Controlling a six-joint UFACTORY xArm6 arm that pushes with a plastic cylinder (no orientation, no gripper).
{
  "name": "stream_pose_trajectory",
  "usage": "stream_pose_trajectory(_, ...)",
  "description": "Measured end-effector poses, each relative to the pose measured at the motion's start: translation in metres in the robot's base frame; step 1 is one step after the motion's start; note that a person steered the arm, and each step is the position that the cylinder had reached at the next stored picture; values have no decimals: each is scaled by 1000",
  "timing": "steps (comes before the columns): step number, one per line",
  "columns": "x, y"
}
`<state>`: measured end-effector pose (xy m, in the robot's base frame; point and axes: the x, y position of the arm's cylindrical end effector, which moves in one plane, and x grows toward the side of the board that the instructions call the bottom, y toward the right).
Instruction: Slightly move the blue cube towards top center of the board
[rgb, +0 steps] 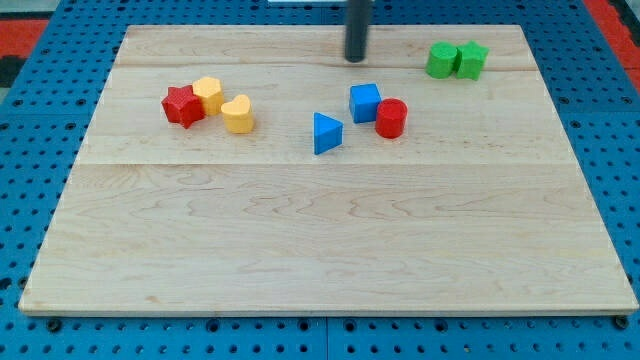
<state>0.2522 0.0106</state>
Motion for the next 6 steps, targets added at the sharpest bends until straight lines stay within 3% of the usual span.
stream_pose_trajectory(2,95,-40)
stream_pose_trajectory(3,136,1)
stream_pose_trajectory(5,115,52)
stream_pose_trajectory(6,69,28)
